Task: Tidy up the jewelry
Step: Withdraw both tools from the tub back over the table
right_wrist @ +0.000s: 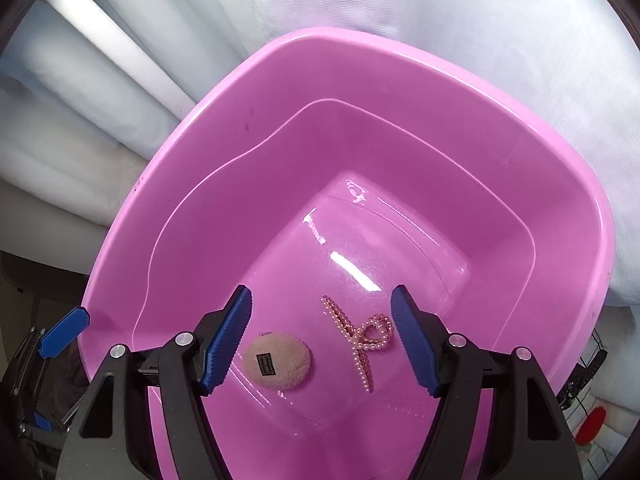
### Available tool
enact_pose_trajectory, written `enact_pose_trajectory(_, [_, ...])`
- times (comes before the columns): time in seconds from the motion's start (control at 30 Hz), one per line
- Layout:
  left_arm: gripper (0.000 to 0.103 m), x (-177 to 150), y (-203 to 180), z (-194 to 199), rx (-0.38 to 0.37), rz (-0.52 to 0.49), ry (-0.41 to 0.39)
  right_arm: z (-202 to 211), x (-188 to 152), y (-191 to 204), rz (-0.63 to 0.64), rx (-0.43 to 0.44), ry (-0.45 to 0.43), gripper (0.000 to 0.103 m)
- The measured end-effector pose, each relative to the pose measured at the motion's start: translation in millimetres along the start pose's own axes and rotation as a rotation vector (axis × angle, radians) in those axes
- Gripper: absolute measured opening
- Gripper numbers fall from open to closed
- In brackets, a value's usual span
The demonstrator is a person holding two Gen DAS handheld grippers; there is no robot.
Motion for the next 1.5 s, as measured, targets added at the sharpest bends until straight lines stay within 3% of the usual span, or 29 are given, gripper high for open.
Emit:
enact_pose_trajectory(0.2, [0.090, -15, -16, 33, 0.057, -0.072, -0.103, 33, -27, -6, 0.000, 0.024, -0.099, 0.071])
enact_pose_trajectory(0.5, [0.091, -39, -60, 61, -0.013, -0.107, -0.140, 95, -91, -44, -0.054, 0.037, -0.237, 0.073])
enact_pose_trajectory(0.77, [0.091, -68, -109, 73, -0.051, -0.183, -0.157, 127, -163, -104, -0.157, 0.004, -0.290, 0.073])
enact_pose_trajectory(0.8, [0.095, -72, -115, 74, -0.055, -0.196, -0.161, 130, -175, -111, -0.174, 0.001, -0.295, 0.073])
enact_pose_trajectory(1.23, [0.097, -123, -195, 61, -0.131, -0.341, -0.098, 114, -343, -236, -0.529, -0.043, -0.298, 0.079])
enact_pose_trajectory(1.5, [0.097, -156, -225, 35, -0.123, -0.365, -0.049, 90, -424, -278, -0.645, -0.082, -0.267, 0.079])
Point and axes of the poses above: each gripper's, at about its wrist camera, not at the fingertips, and z roughly against the way its jaws point, y to its left, x to its top, the point moved 4 cm from there along -z, roughly the way its jaws point, and after that the axes turned 14 degrees about y, right-handed, at the moved point
